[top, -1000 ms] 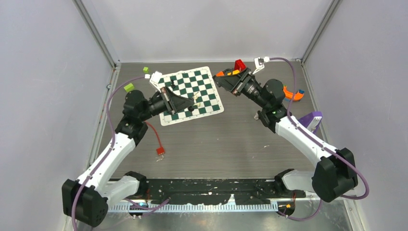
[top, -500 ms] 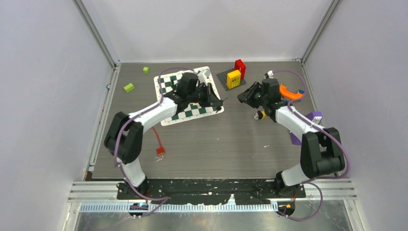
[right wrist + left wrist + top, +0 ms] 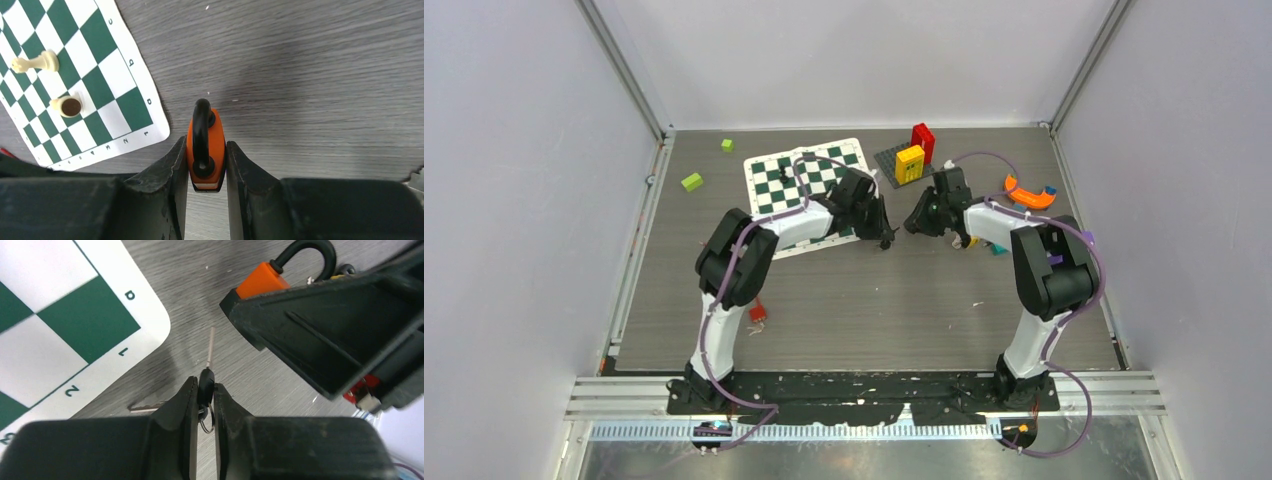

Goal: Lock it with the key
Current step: Place the key at the center of the board.

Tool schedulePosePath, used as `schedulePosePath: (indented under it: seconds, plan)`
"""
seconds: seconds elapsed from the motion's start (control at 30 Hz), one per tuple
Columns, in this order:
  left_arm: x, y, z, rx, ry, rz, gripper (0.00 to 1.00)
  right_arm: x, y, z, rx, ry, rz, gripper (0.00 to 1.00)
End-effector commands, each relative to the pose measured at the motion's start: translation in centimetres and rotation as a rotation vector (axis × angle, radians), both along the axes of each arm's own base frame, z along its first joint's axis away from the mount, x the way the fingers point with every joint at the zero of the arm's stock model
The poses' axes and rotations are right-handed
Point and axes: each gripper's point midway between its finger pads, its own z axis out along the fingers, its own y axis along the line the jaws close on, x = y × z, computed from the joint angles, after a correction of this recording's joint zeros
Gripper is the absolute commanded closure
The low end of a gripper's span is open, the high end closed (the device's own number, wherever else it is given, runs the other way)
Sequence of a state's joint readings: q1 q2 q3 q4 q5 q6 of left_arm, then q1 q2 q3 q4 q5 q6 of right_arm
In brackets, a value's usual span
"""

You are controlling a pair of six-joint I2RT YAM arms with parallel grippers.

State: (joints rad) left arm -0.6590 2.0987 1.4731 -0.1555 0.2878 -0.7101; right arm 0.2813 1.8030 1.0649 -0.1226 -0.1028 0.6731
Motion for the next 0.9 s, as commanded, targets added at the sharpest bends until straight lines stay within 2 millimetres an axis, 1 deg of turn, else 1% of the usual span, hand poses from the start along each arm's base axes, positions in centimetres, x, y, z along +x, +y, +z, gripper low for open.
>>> schedulePosePath:
  seconds: [0.0, 0.03, 0.07, 0.1, 0.2, 0.23, 0.27, 0.37, 0.43, 0.53, 0.6, 0.67, 0.7, 0.8, 0.83, 0.87]
  plan:
    - [1.1, -1.6, 1.1, -0.078, 0.005, 0.045, 0.79, 1.7, 0.6, 1.8, -0.033, -0.083, 0.025, 0.74]
    - [1.2, -1.7, 1.0, -0.088, 0.012, 0.053, 0.73, 1.7, 0.7, 1.7, -0.031, -0.081, 0.033, 0.7]
    - [1.3, -1.7, 0.9, -0.09, 0.018, 0.062, 0.69, 1.7, 0.7, 1.6, -0.032, -0.08, 0.039, 0.68]
    - [1.3, -1.6, 0.7, -0.084, 0.024, 0.073, 0.65, 1.6, 0.7, 1.5, -0.033, -0.074, 0.041, 0.64]
    - [1.4, -1.0, 0.6, -0.069, 0.017, 0.103, 0.48, 1.7, 0.6, 1.5, -0.032, -0.072, 0.045, 0.59]
    - [1.3, -0.8, 0.5, -0.062, 0.014, 0.113, 0.44, 1.7, 0.5, 1.6, -0.03, -0.071, 0.045, 0.55]
    - [1.3, -0.6, 0.7, -0.062, 0.006, 0.118, 0.4, 1.7, 0.5, 1.6, -0.032, -0.07, 0.045, 0.53]
    - [1.2, -0.1, 1.8, -0.062, -0.026, 0.127, 0.3, 1.8, 0.4, 2.2, -0.036, -0.077, 0.054, 0.4]
    - [1.2, 0.4, 3.1, -0.063, -0.057, 0.132, 0.26, 1.8, 0.3, 2.7, -0.04, -0.084, 0.052, 0.36]
    - [1.1, 1.4, 5.3, -0.057, -0.121, 0.142, 0.24, 1.6, -0.2, 3.6, -0.06, -0.098, 0.041, 0.33]
    - [0.9, 2.1, 6.8, -0.057, -0.169, 0.147, 0.23, 1.5, -0.7, 4.5, -0.079, -0.115, 0.032, 0.33]
    - [0.4, 2.8, 9.0, -0.077, -0.224, 0.146, 0.23, 1.4, -1.1, 5.6, -0.09, -0.136, 0.026, 0.32]
    - [0.2, 3.1, 9.7, -0.081, -0.244, 0.145, 0.23, 1.3, -1.1, 5.9, -0.092, -0.14, 0.027, 0.32]
    - [-0.7, 4.4, 11.4, -0.079, -0.299, 0.144, 0.23, 0.7, -1.8, 7.5, -0.094, -0.156, 0.013, 0.33]
    - [-1.0, 5.0, 11.9, -0.07, -0.323, 0.149, 0.23, 0.5, -2.0, 8.7, -0.089, -0.179, 0.002, 0.34]
    - [-1.2, 5.8, 12.3, -0.058, -0.346, 0.158, 0.22, 0.1, -2.9, 8.6, -0.108, -0.178, -0.025, 0.35]
